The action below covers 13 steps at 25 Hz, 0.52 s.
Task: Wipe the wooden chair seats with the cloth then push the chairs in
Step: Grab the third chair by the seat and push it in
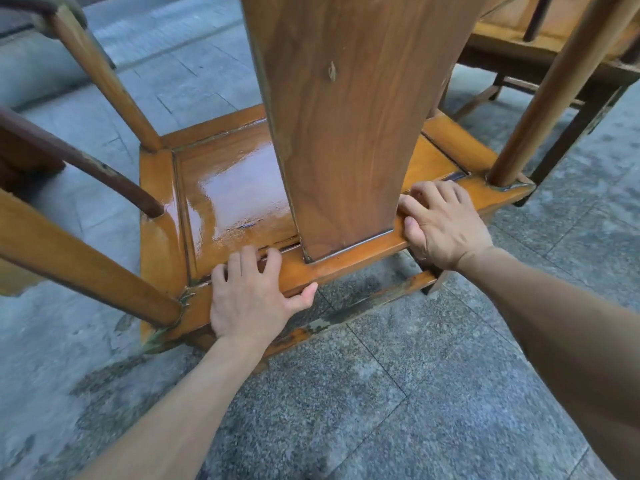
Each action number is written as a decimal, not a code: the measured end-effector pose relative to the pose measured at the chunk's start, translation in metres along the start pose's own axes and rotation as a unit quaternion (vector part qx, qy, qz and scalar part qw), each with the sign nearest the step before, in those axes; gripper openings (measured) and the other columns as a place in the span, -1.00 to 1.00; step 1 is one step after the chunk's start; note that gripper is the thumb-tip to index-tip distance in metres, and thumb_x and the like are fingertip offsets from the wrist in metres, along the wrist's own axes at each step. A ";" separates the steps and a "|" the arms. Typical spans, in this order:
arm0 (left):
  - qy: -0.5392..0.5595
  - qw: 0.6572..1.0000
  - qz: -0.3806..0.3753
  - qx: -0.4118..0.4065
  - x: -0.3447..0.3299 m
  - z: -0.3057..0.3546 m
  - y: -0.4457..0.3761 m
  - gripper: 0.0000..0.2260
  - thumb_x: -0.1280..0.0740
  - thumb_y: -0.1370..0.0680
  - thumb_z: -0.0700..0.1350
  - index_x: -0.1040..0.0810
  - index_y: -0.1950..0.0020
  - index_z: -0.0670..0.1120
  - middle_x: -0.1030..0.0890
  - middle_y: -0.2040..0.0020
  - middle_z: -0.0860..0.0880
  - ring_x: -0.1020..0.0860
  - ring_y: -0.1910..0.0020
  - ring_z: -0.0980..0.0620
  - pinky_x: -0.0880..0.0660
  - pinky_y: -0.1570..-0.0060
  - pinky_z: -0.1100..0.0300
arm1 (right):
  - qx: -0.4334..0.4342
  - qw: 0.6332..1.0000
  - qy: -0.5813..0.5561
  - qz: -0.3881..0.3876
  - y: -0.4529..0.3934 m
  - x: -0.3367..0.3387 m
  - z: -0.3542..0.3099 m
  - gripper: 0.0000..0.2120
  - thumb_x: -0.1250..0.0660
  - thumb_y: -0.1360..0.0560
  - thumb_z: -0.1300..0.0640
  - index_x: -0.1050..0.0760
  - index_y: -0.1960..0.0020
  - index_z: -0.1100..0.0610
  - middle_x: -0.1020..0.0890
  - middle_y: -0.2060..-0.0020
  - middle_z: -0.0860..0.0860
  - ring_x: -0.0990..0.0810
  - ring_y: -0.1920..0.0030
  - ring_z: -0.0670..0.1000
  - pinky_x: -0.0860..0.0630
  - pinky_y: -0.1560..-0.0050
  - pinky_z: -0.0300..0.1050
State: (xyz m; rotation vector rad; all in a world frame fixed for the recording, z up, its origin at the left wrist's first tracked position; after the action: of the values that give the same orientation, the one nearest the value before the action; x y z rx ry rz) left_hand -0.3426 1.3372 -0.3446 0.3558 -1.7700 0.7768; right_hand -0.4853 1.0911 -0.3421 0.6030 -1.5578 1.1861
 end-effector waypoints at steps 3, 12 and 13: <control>0.005 1.000 -0.005 0.008 -0.001 0.009 -0.006 -0.27 -0.08 -0.43 0.47 -0.55 -0.14 -0.14 -0.52 -0.05 -0.21 -0.48 0.00 -0.22 -0.43 0.03 -0.09 | 0.004 1.000 -0.006 -0.007 -0.007 -0.003 0.011 -0.70 -0.04 -0.54 -0.04 -0.31 -0.24 -0.01 -0.52 -0.12 0.17 -0.49 -0.10 0.28 -0.35 -0.25 0.23; -0.009 1.000 -0.003 0.022 -0.002 0.020 -0.015 -0.25 -0.08 -0.43 0.48 -0.53 -0.14 -0.17 -0.54 -0.06 -0.23 -0.51 0.01 -0.24 -0.45 0.04 -0.09 | 0.048 0.999 -0.015 -0.004 -0.024 -0.007 0.027 -0.68 -0.05 -0.52 -0.06 -0.34 -0.22 -0.02 -0.54 -0.08 0.17 -0.46 -0.09 0.26 -0.36 -0.18 0.21; -0.013 1.000 0.000 0.020 -0.001 0.021 -0.016 -0.25 -0.08 -0.43 0.48 -0.53 -0.14 -0.17 -0.54 -0.06 -0.23 -0.51 0.01 -0.24 -0.45 0.03 -0.10 | 0.042 0.999 -0.012 -0.005 -0.024 -0.005 0.028 -0.68 -0.05 -0.51 -0.06 -0.34 -0.21 -0.02 -0.55 -0.07 0.17 -0.46 -0.08 0.26 -0.36 -0.17 0.21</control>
State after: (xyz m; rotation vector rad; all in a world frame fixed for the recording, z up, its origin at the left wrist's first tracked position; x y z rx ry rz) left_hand -0.3477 1.3112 -0.3440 0.3940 -1.7811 0.8120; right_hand -0.4758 1.0553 -0.3368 0.6813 -1.5290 1.2466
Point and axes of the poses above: each hand's wrist, its own y-axis away from the middle knuckle, its own x-axis out of the back of the hand, z = x × y, the point moved 8 cm from there along -y, towards the middle knuckle
